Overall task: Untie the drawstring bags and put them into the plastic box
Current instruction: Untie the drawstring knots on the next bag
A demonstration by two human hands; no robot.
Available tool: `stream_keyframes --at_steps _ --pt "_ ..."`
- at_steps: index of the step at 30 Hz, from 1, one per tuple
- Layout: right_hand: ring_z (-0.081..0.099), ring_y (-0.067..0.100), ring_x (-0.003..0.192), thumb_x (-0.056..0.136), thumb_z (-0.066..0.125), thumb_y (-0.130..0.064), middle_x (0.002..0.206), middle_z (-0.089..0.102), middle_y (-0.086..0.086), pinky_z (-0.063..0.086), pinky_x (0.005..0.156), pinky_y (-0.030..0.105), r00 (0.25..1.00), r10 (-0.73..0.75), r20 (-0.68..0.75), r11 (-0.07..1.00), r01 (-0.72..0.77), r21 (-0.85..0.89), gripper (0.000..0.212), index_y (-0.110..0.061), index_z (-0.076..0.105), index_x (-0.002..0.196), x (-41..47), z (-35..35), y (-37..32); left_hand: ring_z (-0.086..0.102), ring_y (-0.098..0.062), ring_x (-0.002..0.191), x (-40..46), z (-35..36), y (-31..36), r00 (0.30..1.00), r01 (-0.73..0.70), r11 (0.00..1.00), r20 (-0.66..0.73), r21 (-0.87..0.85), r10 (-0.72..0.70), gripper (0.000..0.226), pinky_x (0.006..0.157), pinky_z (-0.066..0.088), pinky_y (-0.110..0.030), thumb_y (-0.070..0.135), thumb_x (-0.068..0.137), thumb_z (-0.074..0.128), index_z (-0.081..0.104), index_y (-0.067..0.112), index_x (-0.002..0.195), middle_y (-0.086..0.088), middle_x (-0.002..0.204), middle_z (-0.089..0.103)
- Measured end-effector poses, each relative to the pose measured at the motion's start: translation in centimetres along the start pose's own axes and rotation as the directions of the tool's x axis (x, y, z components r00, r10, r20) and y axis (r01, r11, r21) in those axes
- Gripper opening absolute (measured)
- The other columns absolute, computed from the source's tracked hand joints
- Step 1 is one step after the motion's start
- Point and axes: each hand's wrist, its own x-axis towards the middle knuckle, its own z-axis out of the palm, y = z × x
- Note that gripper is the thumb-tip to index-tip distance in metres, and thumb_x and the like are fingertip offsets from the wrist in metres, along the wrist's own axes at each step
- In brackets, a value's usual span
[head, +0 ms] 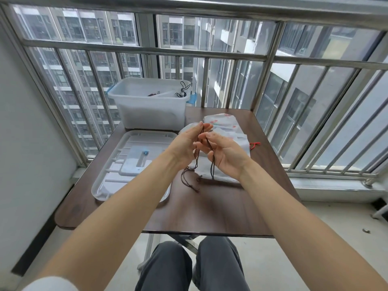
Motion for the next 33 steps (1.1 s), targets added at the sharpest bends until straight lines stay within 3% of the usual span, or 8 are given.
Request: stream_keyframes --at_steps 3,5,7,9,12,16,25,33 --pt "0.066 0.005 0.066 0.096 0.045 -0.008 0.078 0.065 0.001 0.049 0.052 0.011 0.999 -0.037 0.02 0.995 0.039 -0.087 0.018 -0.005 0.06 0.086 0.0 0.0 -0.2 0.054 -0.004 0.093 -0.3 0.0 0.6 1.0 0.014 1.0 -0.014 0.014 -0.014 0.02 0.075 0.033 -0.026 0.044 0.09 0.054 0.069 0.031 0.087 0.018 0.101 0.068" --pt "0.064 0.006 0.063 0.094 0.049 -0.006 0.072 0.065 0.004 0.052 0.061 0.016 0.994 -0.114 -0.007 0.923 0.103 -0.371 0.019 -0.001 0.062 0.081 0.0 -0.3 -0.6 0.054 -0.001 0.096 -0.6 0.1 0.9 0.999 0.012 0.993 -0.044 0.118 -0.006 0.023 0.07 0.032 -0.024 0.045 0.091 0.05 0.068 0.032 0.09 0.018 0.106 0.067" --pt "0.062 0.012 0.07 0.09 0.055 -0.008 0.076 0.067 0.009 0.047 0.072 0.022 0.963 -0.27 0.015 0.477 0.147 -0.867 0.02 0.001 0.069 0.08 0.0 -0.9 -1.3 0.052 -0.003 0.104 -0.8 0.0 1.1 0.998 -0.001 0.974 -0.062 0.227 0.015 0.023 0.071 0.031 -0.025 0.043 0.092 0.048 0.069 0.033 0.093 0.015 0.115 0.065" --pt "0.061 0.021 0.085 0.09 0.054 -0.009 0.092 0.068 0.013 0.037 0.078 0.018 0.912 -0.364 0.19 -0.099 0.165 -0.981 0.021 0.003 0.071 0.087 0.1 -1.3 -2.1 0.052 -0.006 0.108 -1.0 -0.1 1.2 0.996 -0.004 0.957 -0.082 0.289 0.029 0.023 0.073 0.031 -0.027 0.041 0.09 0.048 0.07 0.034 0.092 0.013 0.116 0.065" --pt "0.06 0.027 0.101 0.094 0.049 -0.009 0.121 0.057 0.012 0.044 0.089 0.026 0.867 -0.357 0.348 -0.404 0.192 -0.894 0.023 0.004 0.068 0.096 -0.3 -1.7 -2.7 0.053 -0.004 0.105 -1.1 0.0 1.2 0.996 -0.012 0.933 -0.075 0.36 0.042 0.025 0.075 0.032 -0.027 0.043 0.09 0.047 0.071 0.034 0.091 0.014 0.111 0.065" --pt "0.052 0.028 0.122 0.091 0.054 -0.006 0.144 0.041 0.016 0.037 0.101 0.027 0.845 -0.287 0.451 -0.456 0.294 -0.84 0.021 0.003 0.07 0.08 0.5 -2.8 -2.8 0.055 -0.007 0.105 -0.9 0.4 1.0 0.998 -0.028 0.921 -0.039 0.389 0.047 0.03 0.072 0.033 -0.027 0.047 0.082 0.054 0.067 0.029 0.102 0.016 0.106 0.066" --pt "0.052 0.039 0.121 0.086 0.059 0.0 0.138 0.045 0.024 0.038 0.102 0.036 0.862 -0.235 0.45 -0.357 0.354 -0.864 0.013 0.002 0.071 0.081 1.7 -3.4 -2.2 0.058 -0.007 0.081 -0.8 0.4 2.0 0.985 -0.14 0.821 -0.009 0.554 0.174 0.019 0.072 0.036 -0.026 0.03 0.091 0.054 0.073 0.025 0.087 0.01 0.086 0.069" --pt "0.062 0.038 0.097 0.088 0.057 -0.001 0.117 0.063 0.02 0.049 0.084 0.044 0.824 -0.407 0.394 -0.351 0.257 -0.901 0.016 0.005 0.071 0.085 1.7 -2.9 -2.1 0.055 -0.016 0.086 -1.1 0.6 2.8 0.898 -0.308 0.26 0.19 0.915 0.397 0.034 0.079 0.038 -0.016 0.001 0.09 0.046 0.063 0.009 0.118 -0.001 0.11 0.057"
